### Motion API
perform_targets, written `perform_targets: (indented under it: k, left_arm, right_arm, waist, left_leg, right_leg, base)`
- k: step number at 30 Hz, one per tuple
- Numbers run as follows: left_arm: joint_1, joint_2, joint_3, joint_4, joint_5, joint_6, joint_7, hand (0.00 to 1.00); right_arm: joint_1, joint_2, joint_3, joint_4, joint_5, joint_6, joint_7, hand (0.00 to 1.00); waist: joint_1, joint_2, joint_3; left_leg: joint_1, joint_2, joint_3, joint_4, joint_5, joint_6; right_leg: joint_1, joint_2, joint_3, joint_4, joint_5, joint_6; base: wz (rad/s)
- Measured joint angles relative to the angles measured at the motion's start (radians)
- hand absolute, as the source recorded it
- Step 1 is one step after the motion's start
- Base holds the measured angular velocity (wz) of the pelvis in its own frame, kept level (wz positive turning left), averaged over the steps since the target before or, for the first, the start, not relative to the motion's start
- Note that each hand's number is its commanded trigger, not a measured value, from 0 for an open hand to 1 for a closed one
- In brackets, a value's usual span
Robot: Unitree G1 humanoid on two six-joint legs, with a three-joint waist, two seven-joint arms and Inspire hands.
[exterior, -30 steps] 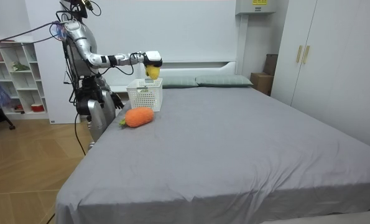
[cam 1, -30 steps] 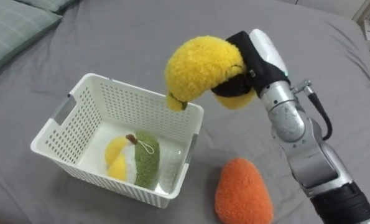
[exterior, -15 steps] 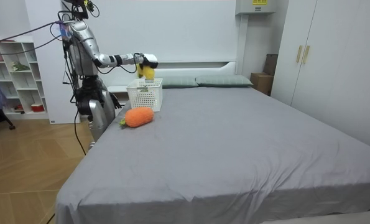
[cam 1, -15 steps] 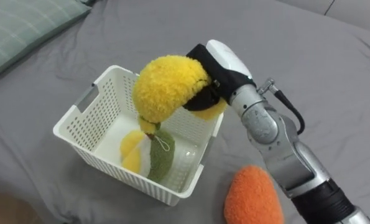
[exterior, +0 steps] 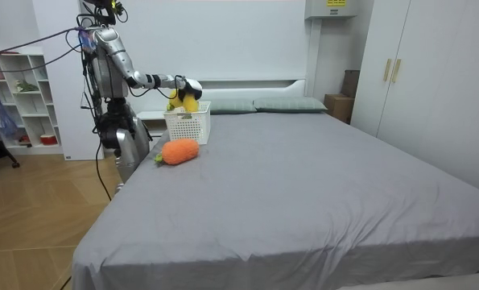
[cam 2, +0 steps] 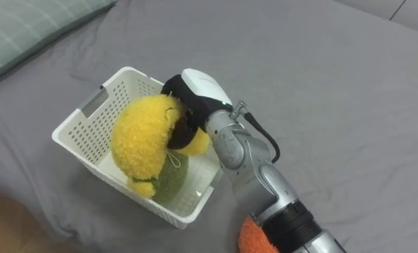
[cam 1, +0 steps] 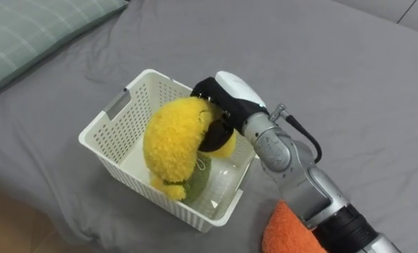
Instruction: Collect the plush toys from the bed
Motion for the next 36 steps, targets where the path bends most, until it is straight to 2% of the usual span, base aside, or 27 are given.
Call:
perform_targets:
  k: [26,30,33,36]
  left_arm:
    - [0.006,0.0,-0.002,0.001,0.02,0.015,0.003,0.0]
    - [0.009,-0.004,-0.002,-0.004,0.021,0.015,0.019,0.0]
    - [0.006,-0.006,0.001,-0.005,0.021,0.012,0.042,0.0]
    - [0.005,-0.008,0.007,-0.004,0.021,0.003,0.04,0.0]
  right_arm:
    - [0.002,-0.004,-0.001,0.0,0.005,0.0,-0.002,0.0]
    - [0.002,-0.005,-0.005,-0.005,0.056,-0.001,-0.008,0.0]
    - [0.001,-0.004,-0.033,-0.008,0.125,-0.004,-0.026,0.0]
    - [0.001,-0.009,-0.097,-0.01,0.175,-0.02,-0.054,0.0]
  waist:
    - [-0.004,-0.002,-0.0018]
    - [-0.012,-0.006,-0.0051]
    - [-0.031,-0.012,-0.0108]
    - [-0.039,-0.013,-0.0113]
  left_leg:
    - [-0.014,-0.001,-0.008,0.016,0.0,0.0]
    - [-0.015,-0.001,-0.008,0.023,0.0,0.0]
    - [-0.013,-0.001,-0.013,0.025,0.0,0.0]
    - [-0.009,-0.002,-0.009,0.025,0.0,0.0]
  right_leg:
    - [0.0,-0.001,-0.005,0.002,0.0,0.0]
    - [-0.001,-0.001,-0.002,0.001,0.0,0.0]
    - [0.003,-0.001,-0.001,0.001,0.0,0.0]
    - [0.006,-0.002,0.005,0.001,0.0,0.0]
  base:
    - [0.01]
    - [0.0]
    - [0.05]
    - [-0.04]
